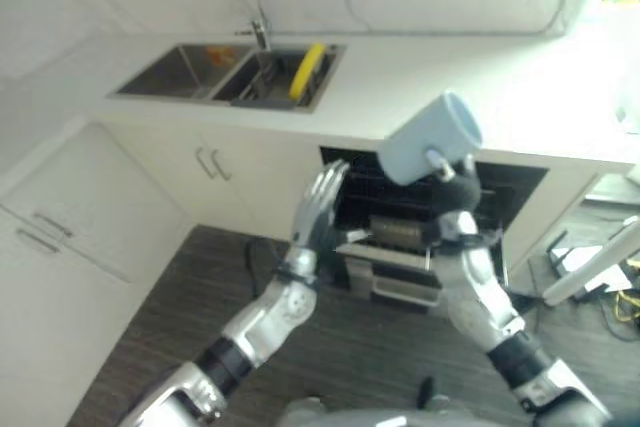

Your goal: Place the dishes in the dishwasher.

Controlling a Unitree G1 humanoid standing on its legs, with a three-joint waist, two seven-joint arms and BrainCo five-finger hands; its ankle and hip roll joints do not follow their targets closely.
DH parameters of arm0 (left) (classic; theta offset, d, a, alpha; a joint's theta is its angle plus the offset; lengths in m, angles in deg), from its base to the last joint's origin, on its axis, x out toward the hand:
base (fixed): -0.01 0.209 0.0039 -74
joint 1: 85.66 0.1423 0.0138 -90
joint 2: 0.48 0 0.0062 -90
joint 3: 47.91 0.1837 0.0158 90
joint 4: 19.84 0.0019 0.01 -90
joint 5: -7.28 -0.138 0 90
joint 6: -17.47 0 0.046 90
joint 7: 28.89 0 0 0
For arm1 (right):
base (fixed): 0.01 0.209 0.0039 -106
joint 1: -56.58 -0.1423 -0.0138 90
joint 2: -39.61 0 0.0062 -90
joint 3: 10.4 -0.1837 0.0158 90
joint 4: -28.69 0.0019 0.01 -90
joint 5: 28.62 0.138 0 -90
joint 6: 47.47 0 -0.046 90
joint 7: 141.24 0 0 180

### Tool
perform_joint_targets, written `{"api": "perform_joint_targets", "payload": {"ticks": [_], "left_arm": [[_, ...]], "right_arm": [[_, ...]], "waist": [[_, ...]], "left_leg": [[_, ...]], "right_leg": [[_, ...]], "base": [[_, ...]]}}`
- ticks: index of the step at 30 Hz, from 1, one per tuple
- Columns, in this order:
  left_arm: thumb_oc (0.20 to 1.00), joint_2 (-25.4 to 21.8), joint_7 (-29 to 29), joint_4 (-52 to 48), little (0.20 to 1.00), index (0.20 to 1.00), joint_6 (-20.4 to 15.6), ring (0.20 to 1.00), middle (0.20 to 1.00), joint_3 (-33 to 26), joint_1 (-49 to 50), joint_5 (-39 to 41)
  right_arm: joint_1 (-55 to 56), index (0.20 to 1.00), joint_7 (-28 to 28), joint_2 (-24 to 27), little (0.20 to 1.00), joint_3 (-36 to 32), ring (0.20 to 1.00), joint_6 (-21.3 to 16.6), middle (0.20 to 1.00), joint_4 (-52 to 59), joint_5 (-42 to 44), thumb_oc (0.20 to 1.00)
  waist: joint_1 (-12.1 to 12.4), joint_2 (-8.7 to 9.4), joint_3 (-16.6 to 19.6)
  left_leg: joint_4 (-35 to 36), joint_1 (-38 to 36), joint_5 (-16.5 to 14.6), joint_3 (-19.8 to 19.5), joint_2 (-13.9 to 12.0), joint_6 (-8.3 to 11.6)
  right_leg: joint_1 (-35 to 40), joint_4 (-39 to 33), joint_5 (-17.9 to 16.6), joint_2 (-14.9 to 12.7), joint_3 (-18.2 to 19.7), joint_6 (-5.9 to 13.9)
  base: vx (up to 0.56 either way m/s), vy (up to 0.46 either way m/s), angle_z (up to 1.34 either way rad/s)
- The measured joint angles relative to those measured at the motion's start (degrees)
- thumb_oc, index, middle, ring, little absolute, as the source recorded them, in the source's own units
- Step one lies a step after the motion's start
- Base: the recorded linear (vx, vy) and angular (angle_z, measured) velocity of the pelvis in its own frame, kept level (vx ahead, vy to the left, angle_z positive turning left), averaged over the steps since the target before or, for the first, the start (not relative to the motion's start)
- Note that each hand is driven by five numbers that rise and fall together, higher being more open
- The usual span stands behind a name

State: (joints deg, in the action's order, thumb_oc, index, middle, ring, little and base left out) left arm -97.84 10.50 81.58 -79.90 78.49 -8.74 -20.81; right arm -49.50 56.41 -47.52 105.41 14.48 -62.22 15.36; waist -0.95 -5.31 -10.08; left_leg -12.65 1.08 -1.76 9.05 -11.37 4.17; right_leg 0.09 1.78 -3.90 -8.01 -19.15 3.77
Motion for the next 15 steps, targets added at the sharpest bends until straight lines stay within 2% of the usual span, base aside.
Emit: {"api": "perform_joint_targets", "payload": {"ticks": [1,2,4,5,6,7,8,9,10,11,12,13,14,15], "left_arm": [[1.0,-0.2,-0.1,0.8,1.0,1.0,0.0,1.0,1.0,0.0,0.3,0.0],[1.0,-0.3,-0.1,1.1,1.0,1.0,-0.2,1.0,1.0,-0.1,0.2,0.0],[1.0,-1.4,-0.1,2.5,1.0,1.0,-1.4,1.0,1.0,-0.5,-0.1,0.1],[1.0,-1.9,-0.1,3.1,1.0,1.0,-1.5,1.0,1.0,-0.5,-0.1,0.1],[1.0,-1.9,-0.2,3.1,1.0,1.0,-1.6,1.0,1.0,-0.4,-0.1,0.2],[1.0,-1.8,-0.3,2.9,1.0,1.0,-1.8,1.0,1.0,-0.4,-0.1,0.1],[1.0,-2.1,-0.3,2.9,1.0,1.0,-1.8,1.0,1.0,-0.6,-0.1,0.2],[1.0,-2.6,-0.3,2.7,1.0,1.0,-1.9,1.0,1.0,-0.6,0.5,0.2],[1.0,-3.9,-0.3,2.2,1.0,1.0,-2.1,1.0,1.0,-0.6,1.1,0.2],[1.0,-5.5,-0.3,2.1,1.0,1.0,-2.5,1.0,1.0,-0.3,1.7,0.2],[1.0,-6.2,-0.3,2.2,1.0,1.0,-2.7,1.0,1.0,-0.2,2.2,0.1],[1.0,-6.3,-0.3,2.3,1.0,1.0,-2.9,1.0,1.0,0.0,2.6,0.2],[1.0,-6.4,-0.7,2.5,1.0,1.0,-3.6,1.0,1.0,0.4,2.8,0.1],[1.0,-6.8,-1.5,2.5,1.0,1.0,-4.4,1.0,1.0,0.4,2.7,0.2]], "right_arm": [[0.1,0.2,-0.6,0.6,0.2,0.2,0.2,0.0,0.2,0.0,0.0,0.2],[0.1,0.2,-0.9,0.9,0.2,0.1,0.2,-0.1,0.2,0.2,0.0,0.2],[0.2,0.2,-0.9,0.3,0.2,0.6,0.2,-0.3,0.2,1.1,0.0,0.2],[0.2,0.2,-1.0,0.1,0.2,0.5,0.2,-0.3,0.2,2.6,0.0,0.2],[0.7,0.2,-0.9,0.4,0.2,0.1,0.2,-0.4,0.2,4.5,0.0,0.2],[1.4,0.2,-1.0,1.4,0.2,0.0,0.2,-0.5,0.2,6.1,0.0,0.2],[2.9,0.2,-1.1,1.3,0.2,-0.6,0.2,-1.0,0.2,6.8,0.0,0.2],[5.6,0.2,-1.5,0.9,0.2,-0.8,0.2,-1.1,0.2,7.9,0.0,0.2],[8.3,0.2,-2.1,-0.1,0.2,-1.3,0.2,-1.2,0.2,8.9,0.0,0.2],[10.2,0.2,-2.1,-1.8,0.2,-1.6,0.2,-1.2,0.2,8.9,0.0,0.2],[10.7,0.2,-2.1,-2.7,0.2,-1.6,0.2,-1.2,0.2,8.9,-0.1,0.2],[10.7,0.2,-2.1,-3.5,0.2,-1.8,0.2,-1.5,0.2,8.8,-0.1,0.2],[10.7,0.2,-2.0,-3.8,0.2,-1.7,0.2,-1.7,0.2,8.7,-0.2,0.2],[10.2,0.2,-1.8,-3.9,0.2,-1.8,0.2,-1.8,0.2,8.6,-0.3,0.2]], "waist": [[-0.2,0.64,-0.6],[-0.7,0.5,-0.7],[-2.2,1.76,-1.4],[-3.4,2.6,-2.0],[-4.3,2.67,-2.0],[-4.8,1.79,-1.5],[-4.7,2.84,-1.4],[-4.4,4.29,-0.6],[-4.4,5.31,0.0],[-4.4,6.33,0.5],[-4.4,6.91,0.8],[-3.8,6.72,0.7],[-3.4,5.99,0.8],[-2.9,6.23,0.7]], "left_leg": [[-1.3,1.2,-0.6,1.5,-0.7,-0.53],[-0.5,1.5,-1.4,3.3,-1.0,-1.38],[1.6,1.4,-1.5,4.0,-1.9,-0.51],[1.6,0.6,-1.6,6.5,-2.4,-0.39],[2.4,-1.0,-1.8,7.6,-2.1,-0.65],[5.3,-3.1,-2.3,7.4,-1.3,-0.51],[6.6,-4.3,-0.7,7.9,0.8,1.71],[8.1,-5.1,-0.4,8.8,3.2,1.21],[9.6,-5.3,-0.3,8.7,5.3,-0.04],[11.0,-6.1,0.1,8.5,6.9,-1.03],[11.5,-6.1,0.1,8.0,8.0,-1.75],[11.5,-5.9,-0.1,7.9,8.4,-2.56],[11.3,-5.1,0.2,7.5,8.0,-2.5],[10.8,-4.2,0.4,7.4,7.4,-2.81]], "right_leg": [[-0.2,0.3,0.2,-0.4,-0.2,-0.19],[-0.4,0.4,0.2,-0.9,-0.3,-0.19],[-0.6,0.3,0.1,-2.8,-0.2,-0.01],[-0.6,0.3,-0.3,-4.6,-0.2,0.61],[-0.5,0.3,-0.7,-6.2,0.1,1.68],[-0.6,0.2,-1.5,-6.7,0.9,3.05],[-0.3,0.0,-1.8,-8.5,2.0,3.89],[-0.2,-0.6,-1.0,-10.5,2.7,4.67],[-0.4,-0.4,0.8,-12.0,2.9,4.2],[-0.6,2.4,1.1,-12.3,3.0,3.88],[-0.7,4.1,-0.7,-12.0,3.6,4.38],[-2.2,6.4,-2.4,-12.2,4.3,4.84],[-4.0,8.4,-4.5,-12.1,4.6,5.3],[-6.0,10.3,-6.0,-11.8,4.9,4.74]], "base": [[0.23,0.438,0.17],[0.28,0.49,0.1],[0.29,0.445,-0.03],[0.28,0.413,-0.15],[0.26,0.371,-0.23],[0.27,0.365,-0.26],[0.25,0.339,-0.26],[0.2,0.286,-0.09],[0.16,0.28,0.11],[0.11,0.249,0.27],[0.06,0.196,0.21],[0.01,0.114,0.17],[-0.06,-0.067,0.1],[-0.06,-0.147,0.11]]}}
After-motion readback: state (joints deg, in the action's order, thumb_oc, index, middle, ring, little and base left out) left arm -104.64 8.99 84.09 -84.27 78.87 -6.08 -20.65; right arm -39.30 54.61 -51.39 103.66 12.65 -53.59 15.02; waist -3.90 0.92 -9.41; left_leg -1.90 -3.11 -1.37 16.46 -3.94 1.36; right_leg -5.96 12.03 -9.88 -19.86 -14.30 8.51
